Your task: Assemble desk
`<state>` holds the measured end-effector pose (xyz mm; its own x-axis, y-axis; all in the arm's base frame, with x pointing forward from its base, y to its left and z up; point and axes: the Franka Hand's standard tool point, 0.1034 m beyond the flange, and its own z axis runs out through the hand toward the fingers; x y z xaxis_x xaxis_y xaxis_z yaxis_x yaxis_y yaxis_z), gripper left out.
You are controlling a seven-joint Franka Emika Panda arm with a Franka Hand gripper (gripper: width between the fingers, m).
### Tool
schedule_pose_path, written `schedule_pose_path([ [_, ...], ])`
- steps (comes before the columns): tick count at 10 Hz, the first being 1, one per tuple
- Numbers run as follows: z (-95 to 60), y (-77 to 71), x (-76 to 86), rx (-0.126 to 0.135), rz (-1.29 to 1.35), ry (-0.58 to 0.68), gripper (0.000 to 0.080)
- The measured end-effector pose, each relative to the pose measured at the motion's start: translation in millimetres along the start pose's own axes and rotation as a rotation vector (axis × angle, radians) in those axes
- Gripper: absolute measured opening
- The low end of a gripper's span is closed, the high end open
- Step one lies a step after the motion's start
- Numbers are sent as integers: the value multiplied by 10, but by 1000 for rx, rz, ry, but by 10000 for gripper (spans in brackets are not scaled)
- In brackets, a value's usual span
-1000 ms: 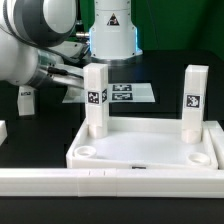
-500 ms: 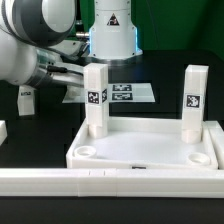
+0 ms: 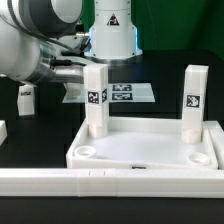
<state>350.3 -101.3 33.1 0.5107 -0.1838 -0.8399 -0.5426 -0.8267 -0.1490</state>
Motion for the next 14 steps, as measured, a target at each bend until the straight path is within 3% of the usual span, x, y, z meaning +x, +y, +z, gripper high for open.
schedule_pose_path([
  [1, -18, 8, 33, -31, -93, 23, 649],
  [2, 79, 24, 34, -57, -159, 33, 649],
  [4, 123, 8, 7, -138, -212, 34, 649],
  [8, 125, 27, 10, -137, -214, 31, 649],
  [9, 92, 61, -3, -188, -274, 22, 649],
  [10, 90, 40, -13, -257, -306, 24, 649],
  [11, 108, -11, -53, -300, -349, 26, 649],
  [12, 118, -27, -98, -316, -393, 21, 649],
  [14, 112, -5, -109, -311, -401, 21, 649],
])
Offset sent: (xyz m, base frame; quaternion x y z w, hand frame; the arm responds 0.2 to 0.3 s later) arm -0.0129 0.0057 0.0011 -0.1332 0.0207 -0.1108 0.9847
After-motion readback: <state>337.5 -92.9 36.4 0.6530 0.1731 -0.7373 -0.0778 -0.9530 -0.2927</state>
